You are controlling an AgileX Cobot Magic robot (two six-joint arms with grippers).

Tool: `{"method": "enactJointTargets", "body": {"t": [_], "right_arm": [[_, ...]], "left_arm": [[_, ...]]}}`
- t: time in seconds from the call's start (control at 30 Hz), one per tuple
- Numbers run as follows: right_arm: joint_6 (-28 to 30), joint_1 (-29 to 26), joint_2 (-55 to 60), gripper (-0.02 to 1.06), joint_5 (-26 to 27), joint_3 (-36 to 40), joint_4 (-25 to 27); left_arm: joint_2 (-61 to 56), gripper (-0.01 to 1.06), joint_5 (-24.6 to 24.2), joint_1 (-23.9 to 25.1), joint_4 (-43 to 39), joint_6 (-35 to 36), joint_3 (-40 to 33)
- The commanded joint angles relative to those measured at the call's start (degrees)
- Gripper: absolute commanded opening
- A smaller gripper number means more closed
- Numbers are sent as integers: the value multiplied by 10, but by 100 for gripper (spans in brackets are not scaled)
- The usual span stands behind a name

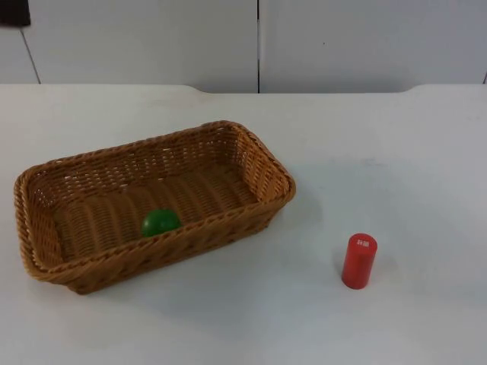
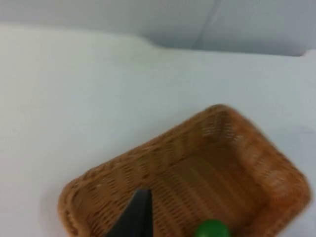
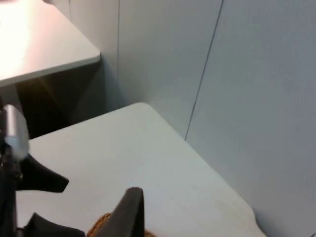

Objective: Pick up the basket with the left hand and place the object to the left of the red cylinder into the basket with the right hand.

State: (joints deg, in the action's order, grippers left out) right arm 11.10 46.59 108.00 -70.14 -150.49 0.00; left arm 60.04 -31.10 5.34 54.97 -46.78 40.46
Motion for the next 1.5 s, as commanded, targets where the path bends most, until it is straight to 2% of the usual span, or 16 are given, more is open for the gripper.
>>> {"method": "enactJointTargets", "body": {"t": [0.0, 0.03, 0.17, 0.2, 0.23, 0.37, 0.4, 0.6, 0.63, 0.77, 0.8, 0.9, 1.03, 1.2, 1.3, 1.47], "right_arm": [[-2, 0, -31, 105, 2, 58, 8], [-2, 0, -31, 105, 2, 58, 8], [-2, 0, -98, 105, 2, 172, 3], [-2, 0, -134, 105, 3, 230, 3], [-2, 0, -134, 105, 3, 230, 3], [-8, 0, -253, 105, 83, 425, 6], [-8, 0, -253, 105, 83, 425, 6], [-8, 0, -433, 105, 208, 725, 6], [-8, 0, -433, 105, 208, 725, 6], [-23, 0, -543, 105, 244, 870, 6], [-23, 0, -543, 105, 244, 870, 6], [-48, 0, -637, 105, 283, 972, 4], [-63, 0, -722, 105, 312, 1039, 0], [-66, 0, -813, 105, 311, 1093, 0], [-71, 0, -877, 105, 293, 1111, 0], [-82, 0, -943, 105, 257, 1128, 0]], "left_arm": [[-77, 105, -47, 1, -62, 52, 1], [-77, 105, -47, 1, -62, 52, 1], [-161, 105, -65, -7, -85, 83, 1], [-175, 105, -69, -15, -85, 85, 1], [-175, 105, -69, -15, -85, 85, 1], [-216, 105, -98, -57, -99, 92, 1], [-216, 105, -98, -57, -99, 92, 1], [-235, 105, -99, -109, -184, 136, 1], [-235, 105, -99, -109, -184, 136, 1], [-235, 105, -104, -113, -275, 211, 1], [-235, 105, -104, -113, -275, 211, 1], [-246, 105, -121, -113, -328, 268, 0], [-286, 105, -127, -113, -345, 290, -1], [-358, 105, -158, -113, -372, 316, -1], [-423, 105, -182, -113, -423, 377, -9], [-512, 105, -202, -113, -472, 435, -48]]}}
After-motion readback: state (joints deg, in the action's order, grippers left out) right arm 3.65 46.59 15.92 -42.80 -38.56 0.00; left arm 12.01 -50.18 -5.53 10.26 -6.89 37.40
